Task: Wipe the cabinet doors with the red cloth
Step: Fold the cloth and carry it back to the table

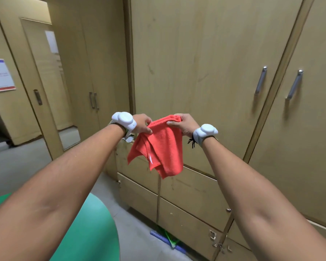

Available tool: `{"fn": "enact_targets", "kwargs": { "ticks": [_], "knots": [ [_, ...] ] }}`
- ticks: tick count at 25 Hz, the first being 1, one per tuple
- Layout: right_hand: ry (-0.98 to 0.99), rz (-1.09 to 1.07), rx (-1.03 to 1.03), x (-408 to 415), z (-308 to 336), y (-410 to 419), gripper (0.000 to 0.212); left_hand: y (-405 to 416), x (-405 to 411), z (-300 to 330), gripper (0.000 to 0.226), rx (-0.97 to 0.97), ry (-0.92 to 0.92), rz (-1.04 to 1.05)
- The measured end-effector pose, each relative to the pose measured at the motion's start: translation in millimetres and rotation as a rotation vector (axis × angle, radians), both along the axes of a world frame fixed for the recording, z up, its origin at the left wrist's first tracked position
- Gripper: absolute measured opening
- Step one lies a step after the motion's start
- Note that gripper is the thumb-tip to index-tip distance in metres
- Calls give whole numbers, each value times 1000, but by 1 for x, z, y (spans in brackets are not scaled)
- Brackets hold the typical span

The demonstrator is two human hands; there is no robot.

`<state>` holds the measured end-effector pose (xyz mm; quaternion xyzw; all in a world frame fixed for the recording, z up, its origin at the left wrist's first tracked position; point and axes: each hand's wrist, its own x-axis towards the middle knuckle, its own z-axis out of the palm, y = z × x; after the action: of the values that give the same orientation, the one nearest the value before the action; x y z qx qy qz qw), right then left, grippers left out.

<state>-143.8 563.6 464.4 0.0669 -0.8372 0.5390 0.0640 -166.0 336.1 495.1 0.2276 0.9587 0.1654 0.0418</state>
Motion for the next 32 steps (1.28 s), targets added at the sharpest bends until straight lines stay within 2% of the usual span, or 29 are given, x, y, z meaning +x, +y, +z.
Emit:
{"fn": "enact_targets", "kwargs": {
  "ticks": [2, 4, 8, 10, 12, 18, 20, 23, 28, 32],
  "knots": [
    [95, -64, 115, -4, -10, -25, 20, -19, 4, -8, 22, -2, -8, 86],
    [143, -144, 175, -4, -22, -51, 27, -40, 11, -17, 28, 122, -32, 174],
    [141, -137, 107, -5, -53, -108, 32, -92, 25, -52, 11, 350, 2, 351],
    [133, -117, 86, -4, -68, -129, 31, -114, 29, -70, 2, 407, 5, 381],
    [99, -57, 96, -2, -88, -162, 29, -149, 38, -90, 3, 440, -57, 429],
    [-72, 154, 144, 18, -161, -247, 21, -250, 84, -164, 3, 378, -302, 527],
    [-162, 238, 171, 32, -194, -274, 16, -282, 105, -201, 11, 336, -401, 575],
    [-298, 350, 234, 51, -248, -304, 22, -315, 139, -262, 32, 322, -550, 644],
    [-538, 461, 359, 90, -356, -340, 24, -344, 197, -371, 36, 311, -796, 751],
    [-674, 493, 401, 111, -429, -363, 21, -356, 228, -445, 41, 267, -851, 815]
  ]
}}
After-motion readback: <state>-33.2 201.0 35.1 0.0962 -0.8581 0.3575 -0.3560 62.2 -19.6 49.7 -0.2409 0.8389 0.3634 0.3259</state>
